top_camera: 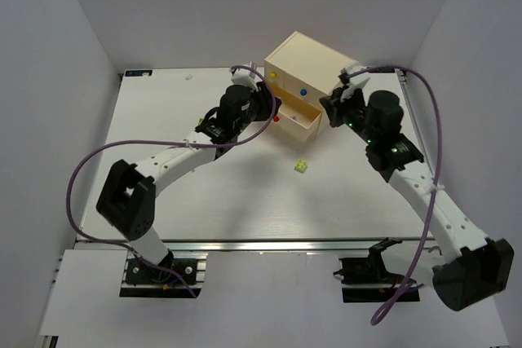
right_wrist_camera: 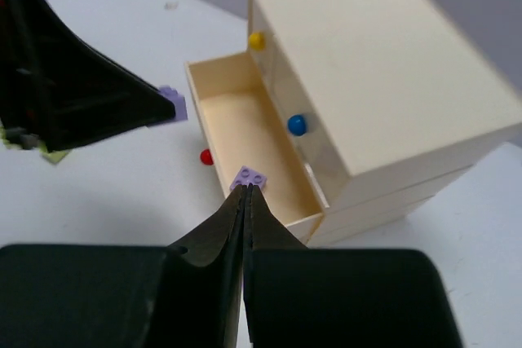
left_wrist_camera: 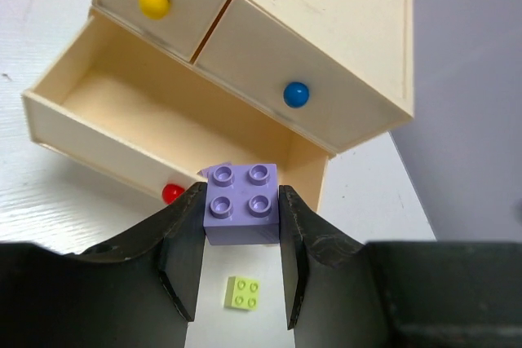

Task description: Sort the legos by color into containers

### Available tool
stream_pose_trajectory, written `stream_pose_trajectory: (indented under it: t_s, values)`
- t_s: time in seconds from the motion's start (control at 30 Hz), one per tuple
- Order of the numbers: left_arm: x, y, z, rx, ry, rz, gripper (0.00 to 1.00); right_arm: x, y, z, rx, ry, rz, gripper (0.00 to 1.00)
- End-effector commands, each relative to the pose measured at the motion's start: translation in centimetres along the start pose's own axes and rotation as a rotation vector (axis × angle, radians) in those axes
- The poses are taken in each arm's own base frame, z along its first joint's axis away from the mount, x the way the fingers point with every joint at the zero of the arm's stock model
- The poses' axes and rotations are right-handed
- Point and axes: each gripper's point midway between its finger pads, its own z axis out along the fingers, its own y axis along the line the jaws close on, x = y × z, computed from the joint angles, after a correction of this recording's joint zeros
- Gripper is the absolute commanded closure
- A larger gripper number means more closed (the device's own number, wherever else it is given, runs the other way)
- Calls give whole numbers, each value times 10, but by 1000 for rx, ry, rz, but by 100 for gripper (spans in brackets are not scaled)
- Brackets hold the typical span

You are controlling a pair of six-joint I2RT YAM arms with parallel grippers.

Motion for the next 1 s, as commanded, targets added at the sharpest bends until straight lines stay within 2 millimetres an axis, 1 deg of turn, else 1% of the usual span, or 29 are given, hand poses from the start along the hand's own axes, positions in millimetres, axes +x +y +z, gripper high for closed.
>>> stream_pose_trajectory:
  t_s: [0.0,0.03,0.07,0.1,0.13,0.17,0.2,0.23,0.27,0.3,0.33,0.37,0.43,0.47,0.5,0.53,0.57,0.6,0.63,0.67,0.7,0.73,0.77,0.8,0.83,0.87,0.9,0.93,0.97]
  values:
    - [-8,-10,22,39,-1,-74,100,-7,-10,-12,-1,-54,46,100]
    - [-6,-11,28,44,2,-83,100,-12,-11,-20,4,-79,48,100]
    - [-12,-13,33,61,-4,-91,100,-12,-11,-22,-4,-89,48,100]
    - [-2,-10,43,56,12,-91,100,-5,-13,-25,2,-80,56,100]
    - [-1,-10,48,59,16,-89,100,-5,-17,-29,9,-85,61,100]
    - [-8,-16,53,72,5,-92,100,-4,-13,-30,-11,-90,83,100]
    - [-6,-17,58,72,18,-89,100,-2,-19,-32,-1,-91,89,100]
    - [3,-13,65,60,37,-86,100,3,-16,-34,-13,-89,91,100]
    - [4,-12,69,55,41,-84,96,3,-14,-35,-32,-91,92,100]
    - [0,-15,72,56,42,-83,88,4,-16,-36,-32,-88,92,100]
    - [3,-14,74,53,47,-82,77,4,-16,-37,-41,-88,89,100]
    - [2,-14,75,49,47,-81,54,5,-11,-38,-70,-88,84,100]
    - [1,-14,74,48,46,-76,38,7,-7,-40,-103,-87,73,100]
    - [-3,-15,72,50,38,-75,28,10,1,-41,-157,-83,45,98]
    - [-4,-16,71,52,37,-71,27,12,4,-42,-185,-83,2,84]
    - [-5,-16,70,53,36,-71,25,14,8,-42,-218,-83,-22,78]
    - [-9,-18,67,56,31,-70,22,16,19,-44,-288,-80,-46,71]
    - [-10,-19,66,58,31,-67,22,20,25,-45,-326,-77,-72,57]
    - [-13,-21,64,61,28,-65,22,22,29,-45,-367,-84,-139,52]
    - [-14,-21,63,62,27,-64,22,27,37,-47,-420,-74,-153,50]
    - [-21,-25,58,76,17,-53,28,27,42,-48,-456,-78,-179,51]
    - [-22,-26,54,79,17,-44,34,38,46,-46,-509,-62,-245,53]
    - [-28,-28,49,87,7,-32,45,47,62,-53,-627,-54,-263,59]
    - [-42,-34,35,97,-18,-13,81,43,70,-53,-693,-62,-317,74]
    - [-50,-30,28,85,-29,-2,98,69,78,-54,-776,27,-278,82]
    - [-44,-20,18,52,-13,25,100,71,77,-47,-798,20,-354,99]
    - [-64,-21,-3,57,-52,32,100,72,84,-34,-828,52,-359,100]
    - [-71,-11,-15,31,-67,41,100,81,85,-28,-829,104,-355,100]
    - [-50,15,-27,-41,-20,71,100,89,91,-18,-804,165,-381,100]
